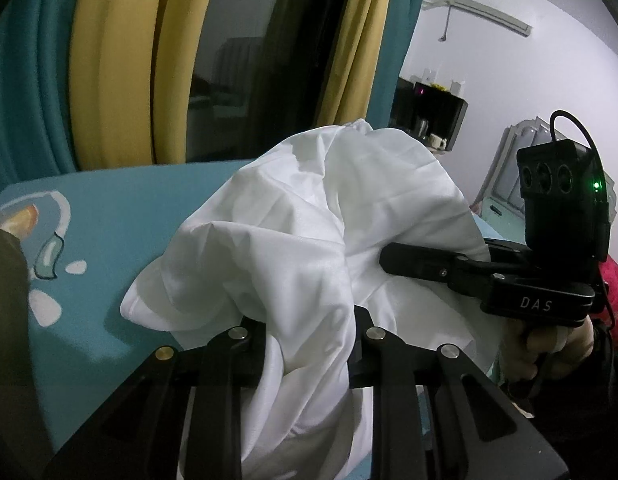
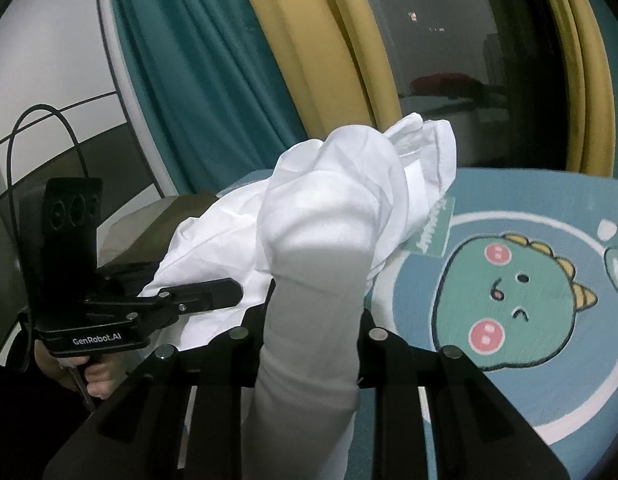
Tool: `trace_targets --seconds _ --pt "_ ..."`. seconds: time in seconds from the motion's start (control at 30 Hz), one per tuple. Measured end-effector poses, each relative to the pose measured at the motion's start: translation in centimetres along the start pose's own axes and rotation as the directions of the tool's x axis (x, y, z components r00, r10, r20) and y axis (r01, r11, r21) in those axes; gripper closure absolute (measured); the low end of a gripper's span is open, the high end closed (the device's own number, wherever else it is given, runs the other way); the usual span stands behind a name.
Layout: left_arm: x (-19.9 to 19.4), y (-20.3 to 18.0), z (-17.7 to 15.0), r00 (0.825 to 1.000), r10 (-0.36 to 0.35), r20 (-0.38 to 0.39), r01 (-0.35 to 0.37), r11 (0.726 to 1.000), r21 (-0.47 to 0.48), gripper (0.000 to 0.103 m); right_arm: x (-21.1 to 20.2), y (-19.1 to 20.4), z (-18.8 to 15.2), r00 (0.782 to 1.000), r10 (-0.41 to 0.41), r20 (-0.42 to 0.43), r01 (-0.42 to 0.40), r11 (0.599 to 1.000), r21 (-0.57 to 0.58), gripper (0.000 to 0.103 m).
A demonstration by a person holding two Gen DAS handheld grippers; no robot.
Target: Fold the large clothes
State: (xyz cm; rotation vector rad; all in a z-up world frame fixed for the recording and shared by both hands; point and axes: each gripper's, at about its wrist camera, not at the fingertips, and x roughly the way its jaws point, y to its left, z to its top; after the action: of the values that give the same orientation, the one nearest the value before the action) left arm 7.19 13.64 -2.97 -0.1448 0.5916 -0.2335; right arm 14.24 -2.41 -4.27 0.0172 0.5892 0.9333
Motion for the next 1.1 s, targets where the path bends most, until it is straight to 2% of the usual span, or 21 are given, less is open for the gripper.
trace_targets --seconds 0.3,0.47,0.7,0.97,1.1 --pt "-1.7 0.3 0.1 0.996 0.043 0.077 -0.044 0.999 0.010 0.079 0.3 3.0 2.0 0.999 0.000 0.048 0.005 0.994 -0.109 0.080" --pt "-3.5 1.6 0.1 0.991 0.083 0.110 -0.084 0.996 0.004 0.079 1.6 4.6 3.0 0.998 0.030 0.052 -0.022 0.988 -0.151 0.080" --pt "-4.6 5.0 0.4 0.982 0.142 0.127 -0.141 0.990 -0.016 0.079 5.2 7.0 4.5 0.996 0.072 0.046 -0.062 0.978 -0.198 0.080" --pt "-4.6 10.4 1.7 0.969 0.208 0.130 -0.209 0.978 -0.011 0.079 10.4 7.9 6.5 0.990 0.129 0.051 -0.117 0.974 -0.193 0.080" --pt "-2.9 13.4 1.4 0.968 0.230 0.100 -0.226 0.973 -0.050 0.078 14.6 7.1 6.4 0.987 0.158 0.008 -0.155 0.979 -0.129 0.080"
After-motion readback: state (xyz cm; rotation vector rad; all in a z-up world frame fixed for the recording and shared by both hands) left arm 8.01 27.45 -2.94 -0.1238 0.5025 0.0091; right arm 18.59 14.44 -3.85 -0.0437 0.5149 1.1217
